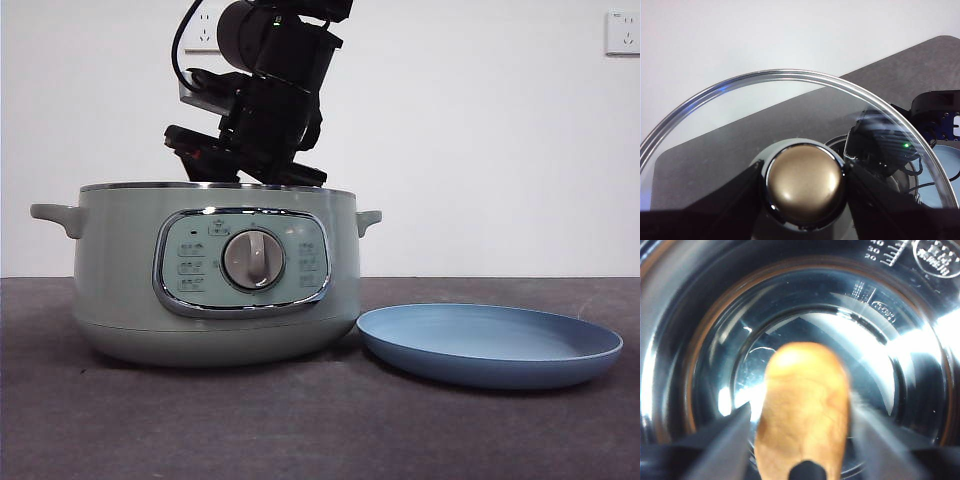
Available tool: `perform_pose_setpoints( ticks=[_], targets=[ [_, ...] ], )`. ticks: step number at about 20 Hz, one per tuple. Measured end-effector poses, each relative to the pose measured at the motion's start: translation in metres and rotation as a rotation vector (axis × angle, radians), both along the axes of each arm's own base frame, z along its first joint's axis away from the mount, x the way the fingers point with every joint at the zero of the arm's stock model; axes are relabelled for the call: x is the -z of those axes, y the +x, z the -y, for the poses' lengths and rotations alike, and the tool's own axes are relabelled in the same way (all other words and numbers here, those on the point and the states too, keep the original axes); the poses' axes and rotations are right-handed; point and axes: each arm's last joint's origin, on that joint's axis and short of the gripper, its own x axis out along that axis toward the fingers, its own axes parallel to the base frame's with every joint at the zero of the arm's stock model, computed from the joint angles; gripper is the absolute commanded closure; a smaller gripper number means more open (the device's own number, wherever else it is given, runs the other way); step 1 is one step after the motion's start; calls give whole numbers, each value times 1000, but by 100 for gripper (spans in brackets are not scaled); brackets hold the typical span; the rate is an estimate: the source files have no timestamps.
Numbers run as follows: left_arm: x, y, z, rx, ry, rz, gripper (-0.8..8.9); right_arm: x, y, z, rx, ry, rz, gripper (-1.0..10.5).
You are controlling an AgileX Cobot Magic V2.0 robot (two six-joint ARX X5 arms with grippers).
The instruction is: Take the potato out from the steamer,put the potato on the plate,close the lid
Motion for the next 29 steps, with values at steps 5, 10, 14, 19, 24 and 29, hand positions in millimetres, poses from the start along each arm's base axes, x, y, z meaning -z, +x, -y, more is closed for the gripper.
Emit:
perform_pose_setpoints(
  ticks=[5, 10, 14, 19, 24, 29],
  targets=[
    [3, 20, 9, 0, 21, -45, 822, -39, -10, 10, 2, -9, 5, 961],
    [14, 73, 34, 11, 58, -136, 822, -181, -63, 83, 78, 167, 281, 961],
    [15, 102, 52, 158, -9, -117, 822, -228, -90, 148, 181, 200, 347, 961],
    [29, 133, 68, 212, 0, -181, 822, -233, -93, 206, 352, 114, 266, 961],
    [45, 165, 86, 294, -21, -245, 822, -227, -83, 218, 435, 114, 235, 961],
    [54, 178, 92, 297, -13, -280, 822, -201, -75, 215, 438, 56, 148, 961]
  ],
)
